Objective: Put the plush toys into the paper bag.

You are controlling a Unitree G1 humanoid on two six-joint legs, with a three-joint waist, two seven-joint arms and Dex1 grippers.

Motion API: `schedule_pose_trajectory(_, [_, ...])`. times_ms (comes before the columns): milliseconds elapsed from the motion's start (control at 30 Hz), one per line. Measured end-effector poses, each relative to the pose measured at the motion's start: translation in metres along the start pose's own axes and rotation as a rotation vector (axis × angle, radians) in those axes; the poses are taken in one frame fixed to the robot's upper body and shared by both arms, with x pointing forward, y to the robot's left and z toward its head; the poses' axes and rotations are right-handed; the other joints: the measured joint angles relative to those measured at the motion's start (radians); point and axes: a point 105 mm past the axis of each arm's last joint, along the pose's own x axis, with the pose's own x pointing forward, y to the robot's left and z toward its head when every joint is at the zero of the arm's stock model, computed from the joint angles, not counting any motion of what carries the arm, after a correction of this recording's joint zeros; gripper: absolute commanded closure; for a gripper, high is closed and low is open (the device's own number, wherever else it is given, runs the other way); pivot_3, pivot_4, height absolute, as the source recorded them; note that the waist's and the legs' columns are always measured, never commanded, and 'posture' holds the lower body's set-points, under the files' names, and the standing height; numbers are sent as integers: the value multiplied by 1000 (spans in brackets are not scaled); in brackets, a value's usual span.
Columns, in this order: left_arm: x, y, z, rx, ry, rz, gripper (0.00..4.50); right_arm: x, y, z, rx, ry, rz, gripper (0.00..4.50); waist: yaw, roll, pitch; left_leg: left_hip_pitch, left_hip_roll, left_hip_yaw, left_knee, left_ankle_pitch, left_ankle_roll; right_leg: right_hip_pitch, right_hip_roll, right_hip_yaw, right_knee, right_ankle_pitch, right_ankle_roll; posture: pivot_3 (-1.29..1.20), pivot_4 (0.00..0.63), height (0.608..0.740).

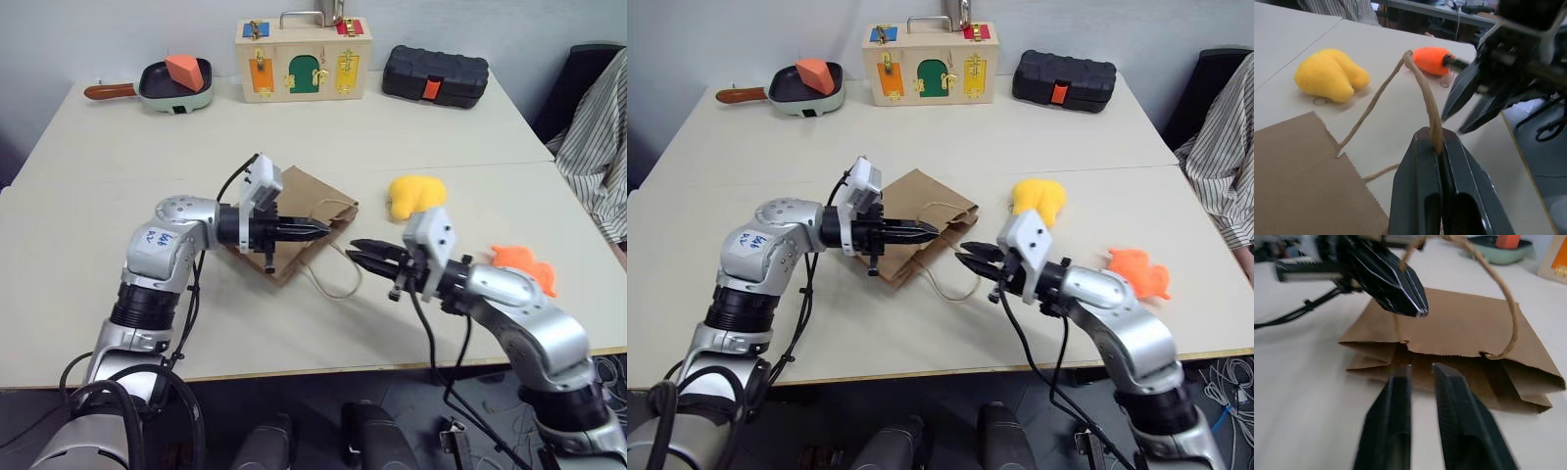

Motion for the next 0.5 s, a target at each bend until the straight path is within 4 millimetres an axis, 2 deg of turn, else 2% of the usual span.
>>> schedule_pose_trajectory(233, [5,-17,24,4,-94,-66,4500,45,-10,-14,-9,50,-8,4480,-5,0,0,0,0,0,0,0,0,0,0,-1,0,0,0,0,150,740])
schedule_pose_trajectory(400, [0,-30,40,-19,-160,-119,4500,60,-12,-22,25,53,-12,4480,-5,0,0,0,0,0,0,0,0,0,0,-1,0,0,0,0,150,740])
schedule_pose_trajectory(500, [-3,-31,45,-37,-191,-115,4500,63,-12,-34,32,93,-9,4480,-5,0,0,0,0,0,0,0,0,0,0,-1,0,0,0,0,150,740])
